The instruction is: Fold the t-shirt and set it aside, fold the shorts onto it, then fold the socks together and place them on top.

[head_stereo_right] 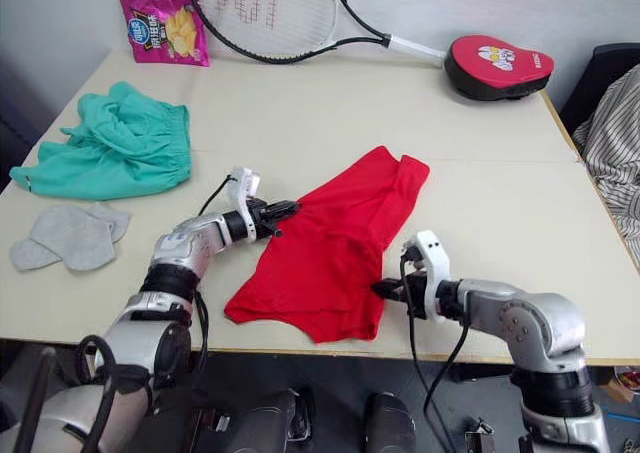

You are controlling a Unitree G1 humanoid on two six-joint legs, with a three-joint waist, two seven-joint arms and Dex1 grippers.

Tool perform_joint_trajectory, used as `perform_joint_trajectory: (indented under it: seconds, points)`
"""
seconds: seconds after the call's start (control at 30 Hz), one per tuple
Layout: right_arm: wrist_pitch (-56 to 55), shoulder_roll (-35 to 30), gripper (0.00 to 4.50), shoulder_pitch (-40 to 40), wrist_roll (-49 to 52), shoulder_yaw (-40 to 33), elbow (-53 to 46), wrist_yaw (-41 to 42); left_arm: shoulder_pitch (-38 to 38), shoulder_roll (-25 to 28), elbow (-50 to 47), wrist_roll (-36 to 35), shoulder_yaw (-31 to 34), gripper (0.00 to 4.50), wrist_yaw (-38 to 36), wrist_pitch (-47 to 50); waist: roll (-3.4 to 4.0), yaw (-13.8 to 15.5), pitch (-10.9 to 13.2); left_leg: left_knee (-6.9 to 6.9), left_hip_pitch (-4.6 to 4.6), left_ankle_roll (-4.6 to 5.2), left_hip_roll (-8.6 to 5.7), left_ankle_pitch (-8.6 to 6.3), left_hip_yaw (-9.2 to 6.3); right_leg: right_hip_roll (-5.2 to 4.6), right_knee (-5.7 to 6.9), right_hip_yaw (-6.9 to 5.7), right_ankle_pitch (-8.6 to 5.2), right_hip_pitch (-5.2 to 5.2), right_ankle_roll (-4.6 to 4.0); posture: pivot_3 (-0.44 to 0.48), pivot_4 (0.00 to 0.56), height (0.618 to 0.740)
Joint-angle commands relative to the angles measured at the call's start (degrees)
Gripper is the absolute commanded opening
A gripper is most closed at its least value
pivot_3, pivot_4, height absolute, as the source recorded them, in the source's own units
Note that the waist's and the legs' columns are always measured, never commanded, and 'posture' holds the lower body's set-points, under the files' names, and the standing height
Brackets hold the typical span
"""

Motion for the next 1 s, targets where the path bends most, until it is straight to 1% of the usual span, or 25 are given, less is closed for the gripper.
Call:
perform_joint_trajectory:
  seconds: [0.03,0.13,0.23,0.33,0.43,0.5,0.53,0.57,0.6,0.63,0.7,0.73,0.77,0.8,0.83,0.9,0.93,0.97,1.0]
  points:
    - [-5.6,-0.78,0.0,-4.56,-3.66,3.28,6.95,4.35,5.46,-0.02,-13.47,-3.39,3.65,0.06,6.75,4.36,0.0,-0.38,0.0,0.02,0.01,0.0,0.0,0.0,0.01,0.0,0.01,0.02,0.0,0.01,0.0,0.0,0.15,0.74]
    - [-9.53,0.34,0.0,-9.14,-6.75,6.67,13.99,7.44,8.14,-0.05,-18.02,-3.67,4.51,0.06,10.37,4.37,0.0,-0.13,0.0,0.12,0.01,0.0,0.0,0.0,-0.06,0.02,0.0,-0.02,0.0,0.11,0.0,0.0,0.15,0.74]
    - [-11.6,2.07,0.0,-12.33,-8.46,8.35,18.71,9.26,8.53,0.7,-18.59,-3.73,3.73,0.06,10.3,3.53,0.0,0.28,0.0,0.22,0.02,0.01,0.0,-0.01,-0.08,0.01,0.0,-0.04,0.0,0.21,0.0,0.0,0.15,0.74]
    - [-11.85,3.47,0.0,-13.89,-9.02,9.71,20.1,11.26,7.11,2.46,-15.81,-2.43,1.51,0.06,7.71,0.61,0.0,0.4,0.0,0.23,0.03,0.01,0.0,-0.02,-0.08,0.01,-0.01,-0.04,0.0,0.21,0.0,0.0,0.15,0.74]
    - [-12.13,3.63,0.0,-13.75,-9.65,10.47,19.85,12.92,5.64,4.75,-12.88,-1.15,-0.63,0.06,5.47,-1.01,0.0,0.45,0.0,0.2,0.03,-0.02,0.0,-0.04,-0.08,0.05,-0.02,-0.05,0.0,0.2,0.0,0.0,0.15,0.74]
    - [-13.81,3.14,0.0,-13.08,-10.42,10.54,19.29,14.18,5.62,7.0,-12.73,-0.53,-1.77,0.06,4.12,-0.25,0.0,0.37,0.0,0.19,0.03,-0.03,0.0,-0.04,-0.08,0.08,-0.04,-0.05,0.0,0.2,0.0,0.0,0.15,0.74]
    - [-14.39,2.97,0.0,-12.88,-10.69,10.43,19.19,14.54,5.76,7.88,-13.05,-0.49,-2.22,0.45,3.62,0.36,0.0,0.3,0.0,0.18,0.03,-0.06,0.0,-0.06,-0.07,0.1,-0.04,-0.05,0.0,0.18,0.0,0.0,0.15,0.74]
    - [-14.87,2.83,0.0,-12.77,-11.02,10.2,19.25,14.54,6.02,8.51,-13.72,-0.06,-2.56,0.66,4.13,0.56,0.0,0.28,0.0,0.16,0.03,-0.13,0.0,-0.1,-0.04,0.17,-0.04,-0.05,0.0,0.15,0.0,0.0,0.15,0.74]
    - [-17.11,2.45,0.0,-12.53,-11.66,8.69,19.16,14.01,7.86,10.67,-16.16,1.0,-3.86,0.97,2.8,0.38,0.0,0.29,0.0,0.15,0.03,-0.13,0.0,-0.1,-0.04,0.21,-0.03,-0.05,0.0,0.12,0.0,0.0,0.15,0.74]
    - [-18.22,1.98,0.23,-12.16,-11.28,6.95,18.39,14.2,9.85,12.84,-18.6,1.72,-5.01,1.27,0.95,0.19,0.0,0.26,0.0,0.14,0.03,-0.13,0.0,-0.1,-0.04,0.21,-0.03,-0.04,0.0,0.12,0.0,0.0,0.15,0.74]
    - [-19.08,-0.46,0.75,-10.65,-10.05,5.56,15.14,17.14,13.75,16.81,-23.14,1.94,-6.39,1.92,-2.7,-0.05,0.03,0.21,0.02,0.07,0.02,-0.28,0.0,-0.18,0.08,0.19,-0.02,-0.03,0.0,0.0,0.0,0.0,0.15,0.74]
    - [-19.79,-1.97,1.09,-9.54,-10.06,5.51,13.63,18.73,15.43,18.34,-24.75,1.6,-6.4,2.25,-4.13,-0.71,0.06,0.28,0.04,-0.02,0.02,-0.28,-0.01,-0.18,0.14,0.2,-0.02,-0.02,0.0,-0.04,0.0,0.0,0.15,0.74]
    - [-21.84,-3.41,1.41,-8.28,-10.38,5.37,12.4,20.58,17.06,20.0,-25.91,1.77,-6.49,2.56,-5.58,-2.51,0.05,0.33,0.03,-0.05,0.0,-0.28,-0.02,-0.18,0.18,0.19,-0.03,0.0,0.0,-0.13,0.0,0.0,0.15,0.74]
    - [-24.94,-5.04,1.8,-6.78,-11.21,5.21,11.39,22.6,18.99,22.14,-26.52,2.8,-6.79,2.9,-7.41,-6.26,0.06,0.45,0.03,-0.1,0.0,-0.28,-0.02,-0.18,0.22,0.12,-0.06,0.02,0.0,-0.16,0.0,0.0,0.15,0.74]
    - [-30.11,-6.8,2.11,-5.16,-13.38,5.7,10.81,24.78,20.83,24.28,-26.52,4.14,-7.21,3.17,-9.44,-10.98,0.06,0.5,0.04,-0.11,0.0,-0.31,-0.02,-0.2,0.22,0.02,-0.09,0.02,0.0,-0.14,0.0,0.0,0.15,0.74]
    - [-48.81,-11.01,2.86,-1.73,-21.8,8.75,11.94,30.46,24.22,28.58,-24.26,7.81,-8.23,3.83,-13.06,-24.43,0.06,0.59,0.04,-0.15,0.0,-0.38,-0.02,-0.24,0.27,-0.01,-0.15,0.01,0.0,-0.16,0.0,0.0,0.15,0.74]
    - [-58.61,-12.37,3.28,-0.65,-25.75,10.13,13.83,32.66,25.41,30.37,-22.09,9.75,-8.88,4.23,-14.48,-33.28,0.06,0.64,0.04,-0.22,0.05,-0.41,-0.03,-0.26,0.37,0.0,-0.18,-0.02,0.0,-0.17,0.0,0.0,0.15,0.74]
    - [-66.16,-12.68,3.54,-0.17,-28.08,10.61,15.79,34.02,26.13,31.61,-20.12,11.29,-9.46,4.47,-15.3,-40.41,0.05,0.63,0.04,-0.28,0.05,-0.42,-0.06,-0.27,0.47,0.0,-0.26,-0.03,-0.01,-0.28,0.0,0.0,0.15,0.74]
    - [-72.67,-12.22,3.88,-0.43,-29.94,10.78,18.39,34.12,26.52,32.51,-18.13,12.43,-10.09,4.5,-16.12,-46.81,0.05,0.54,0.04,-0.31,0.08,-0.43,-0.08,-0.27,0.59,-0.02,-0.29,0.03,0.0,-0.36,0.0,0.0,0.15,0.74]
